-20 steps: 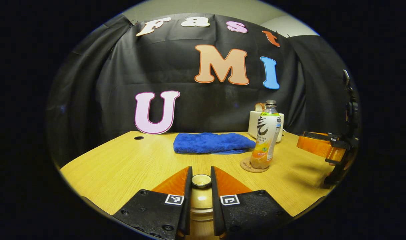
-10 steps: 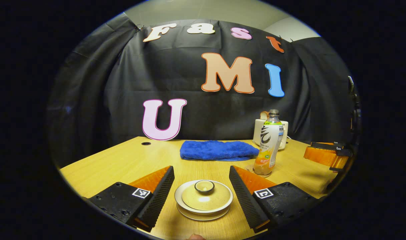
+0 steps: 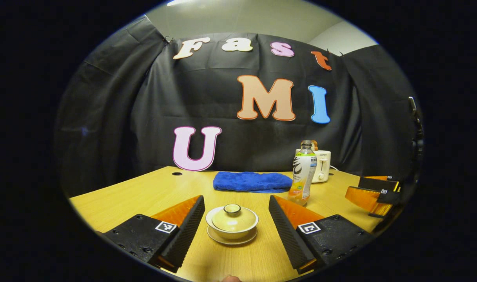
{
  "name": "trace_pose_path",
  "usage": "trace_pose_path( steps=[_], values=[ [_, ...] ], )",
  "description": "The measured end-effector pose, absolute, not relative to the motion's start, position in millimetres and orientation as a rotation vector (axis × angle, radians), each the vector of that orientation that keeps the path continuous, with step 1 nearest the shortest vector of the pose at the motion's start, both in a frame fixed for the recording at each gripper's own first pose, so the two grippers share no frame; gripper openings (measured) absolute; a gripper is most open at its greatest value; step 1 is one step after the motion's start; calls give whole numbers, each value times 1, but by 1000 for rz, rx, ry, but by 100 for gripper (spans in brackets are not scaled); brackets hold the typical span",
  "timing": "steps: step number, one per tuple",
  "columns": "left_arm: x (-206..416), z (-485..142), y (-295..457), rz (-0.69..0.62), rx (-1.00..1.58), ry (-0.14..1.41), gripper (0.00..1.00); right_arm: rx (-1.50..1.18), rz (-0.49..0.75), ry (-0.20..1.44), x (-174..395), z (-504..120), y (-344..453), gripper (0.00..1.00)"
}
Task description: Open the teacup lid with one hand, grasp the water bottle and pour water into the teacup with the other hand; after pouring, place the water bottle on the coaster and then close the teacup lid.
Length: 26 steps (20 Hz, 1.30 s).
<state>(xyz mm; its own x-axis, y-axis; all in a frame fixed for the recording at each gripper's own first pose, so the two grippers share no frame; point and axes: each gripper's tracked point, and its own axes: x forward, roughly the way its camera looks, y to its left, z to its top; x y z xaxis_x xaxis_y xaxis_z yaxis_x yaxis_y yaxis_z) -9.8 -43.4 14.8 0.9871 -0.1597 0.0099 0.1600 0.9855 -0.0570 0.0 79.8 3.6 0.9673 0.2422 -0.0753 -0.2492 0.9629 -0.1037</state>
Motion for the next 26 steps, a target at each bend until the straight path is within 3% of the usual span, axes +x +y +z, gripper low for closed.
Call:
trace_pose_path(
  steps=[1, 2, 5, 6, 7, 8, 26],
  values=[
    [-14, 15, -43, -158, -52, -10, 94, -125, 240, 61, -3, 2, 77, 89],
    [-18, 14, -45, -159, -44, -8, 96, -139, 222, 58, -6, 2, 72, 79],
    [-25, 9, -45, -152, -17, -5, 96, -114, 207, 47, -20, 5, 67, 79],
    [-26, 8, -45, -153, -11, -2, 94, -104, 199, 51, -24, 4, 66, 96],
    [-27, 7, -45, -152, -10, -1, 96, -104, 189, 52, -27, 3, 63, 79],
    [-27, 5, -46, -155, -13, 3, 96, -99, 184, 49, -30, 4, 61, 87],
    [-29, -3, -51, -165, -10, 4, 96, 2, 116, 39, -35, 6, 47, 87]
  ],
)
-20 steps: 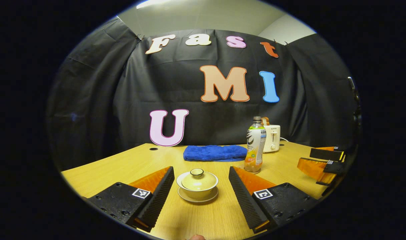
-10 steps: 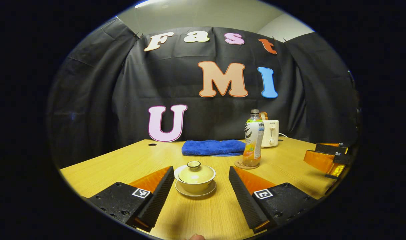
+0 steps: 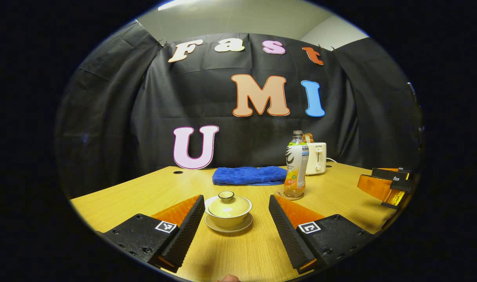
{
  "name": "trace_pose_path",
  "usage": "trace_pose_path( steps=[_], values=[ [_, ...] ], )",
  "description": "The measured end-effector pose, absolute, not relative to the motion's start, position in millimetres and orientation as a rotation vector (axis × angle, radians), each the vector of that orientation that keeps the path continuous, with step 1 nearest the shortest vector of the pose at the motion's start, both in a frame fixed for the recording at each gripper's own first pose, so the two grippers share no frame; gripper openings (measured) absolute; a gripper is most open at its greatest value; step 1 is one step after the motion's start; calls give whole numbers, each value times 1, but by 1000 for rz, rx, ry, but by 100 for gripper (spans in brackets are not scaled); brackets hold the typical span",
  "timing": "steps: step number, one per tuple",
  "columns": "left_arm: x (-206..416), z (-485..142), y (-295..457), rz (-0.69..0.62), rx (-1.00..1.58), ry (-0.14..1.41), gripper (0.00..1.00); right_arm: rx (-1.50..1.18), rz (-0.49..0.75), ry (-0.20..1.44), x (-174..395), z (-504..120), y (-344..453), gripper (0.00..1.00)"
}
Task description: Open the teacup lid with one hand, grasp the water bottle and pour water into the teacup with the other hand; after pouring, place the water bottle on the coaster and then close the teacup lid.
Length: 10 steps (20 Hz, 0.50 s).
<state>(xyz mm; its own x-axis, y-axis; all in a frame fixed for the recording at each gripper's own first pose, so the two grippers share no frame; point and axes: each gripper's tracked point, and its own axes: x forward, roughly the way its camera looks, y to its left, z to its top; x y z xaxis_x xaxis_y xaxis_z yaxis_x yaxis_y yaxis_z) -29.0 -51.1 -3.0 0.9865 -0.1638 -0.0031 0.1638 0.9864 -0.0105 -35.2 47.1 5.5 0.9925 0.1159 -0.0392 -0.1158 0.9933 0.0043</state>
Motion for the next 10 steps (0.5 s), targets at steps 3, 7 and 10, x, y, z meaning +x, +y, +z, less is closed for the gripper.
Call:
trace_pose_path(
  steps=[3, 7, 10],
  values=[
    [-29, -4, -50, -159, -11, 2, 96, 1, 110, 30, -36, 7, 46, 87],
    [-28, -4, -48, -146, -9, 2, 96, 0, 109, 30, -36, 7, 46, 87],
    [-28, -3, -46, -135, -8, 3, 96, 0, 105, 29, -36, 7, 45, 95]
  ],
)
